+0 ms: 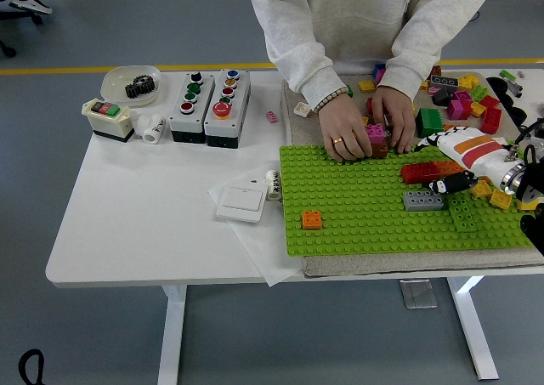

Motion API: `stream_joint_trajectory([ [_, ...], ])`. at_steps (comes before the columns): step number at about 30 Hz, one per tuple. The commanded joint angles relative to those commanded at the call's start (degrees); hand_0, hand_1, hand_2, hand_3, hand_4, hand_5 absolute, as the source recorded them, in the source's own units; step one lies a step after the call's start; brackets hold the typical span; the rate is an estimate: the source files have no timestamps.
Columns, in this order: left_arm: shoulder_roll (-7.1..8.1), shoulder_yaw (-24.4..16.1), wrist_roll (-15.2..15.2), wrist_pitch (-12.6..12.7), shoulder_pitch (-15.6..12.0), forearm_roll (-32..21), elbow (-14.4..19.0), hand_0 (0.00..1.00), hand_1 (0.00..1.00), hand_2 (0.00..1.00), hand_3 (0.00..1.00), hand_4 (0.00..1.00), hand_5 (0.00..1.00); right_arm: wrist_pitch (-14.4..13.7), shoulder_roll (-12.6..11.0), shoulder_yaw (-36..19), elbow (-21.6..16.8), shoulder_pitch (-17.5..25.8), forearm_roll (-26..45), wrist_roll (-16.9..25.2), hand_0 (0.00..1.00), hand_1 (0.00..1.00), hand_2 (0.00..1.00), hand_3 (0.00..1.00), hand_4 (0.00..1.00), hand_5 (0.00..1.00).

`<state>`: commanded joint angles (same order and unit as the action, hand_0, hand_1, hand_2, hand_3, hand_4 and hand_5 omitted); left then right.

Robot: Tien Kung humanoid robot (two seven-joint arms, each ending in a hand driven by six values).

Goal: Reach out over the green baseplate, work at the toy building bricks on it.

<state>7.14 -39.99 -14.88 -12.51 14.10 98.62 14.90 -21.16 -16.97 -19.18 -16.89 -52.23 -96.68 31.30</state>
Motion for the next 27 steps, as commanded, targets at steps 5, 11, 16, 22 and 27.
stream_joint_trajectory([
  [5, 0.00, -0.10, 0.05, -0.14, 0.11, 0.22, 0.09, 0.762, 0.754, 0.761, 0.607, 0.685, 0.604, -0.07, 0.48, 0.40, 0.38, 0.16, 0.44, -0.12, 0.813, 0.722, 0.742, 0.727, 0.857, 0.343],
  [11, 0.04, -0.26, -0.03, -0.50, 0.22, 0.66, 0.22, 0.762, 0.756, 0.761, 0.608, 0.684, 0.603, 0.20, 1.00, 1.21, 0.86, -0.12, 1.12, -0.28, 0.812, 0.711, 0.725, 0.663, 0.821, 0.379],
  [16, 0.13, -0.45, -0.07, -0.83, 0.68, 1.16, 0.31, 0.762, 0.757, 0.763, 0.608, 0.683, 0.600, 0.45, 1.10, 2.04, 1.50, -0.64, 1.55, -0.48, 0.802, 0.713, 0.725, 0.635, 0.788, 0.414],
  [22, 0.17, -0.41, -0.05, -0.89, 1.25, 1.19, 0.33, 0.763, 0.756, 0.763, 0.607, 0.684, 0.603, 0.79, 0.92, 2.82, 1.91, -1.06, 1.98, -0.66, 0.805, 0.713, 0.723, 0.628, 0.781, 0.440],
  [27, 0.18, -0.41, -0.07, -0.99, 1.69, 1.32, 0.38, 0.762, 0.755, 0.760, 0.606, 0.683, 0.601, 0.89, 0.83, 3.40, 2.15, -1.31, 2.36, -0.80, 0.804, 0.713, 0.724, 0.638, 0.782, 0.434],
])
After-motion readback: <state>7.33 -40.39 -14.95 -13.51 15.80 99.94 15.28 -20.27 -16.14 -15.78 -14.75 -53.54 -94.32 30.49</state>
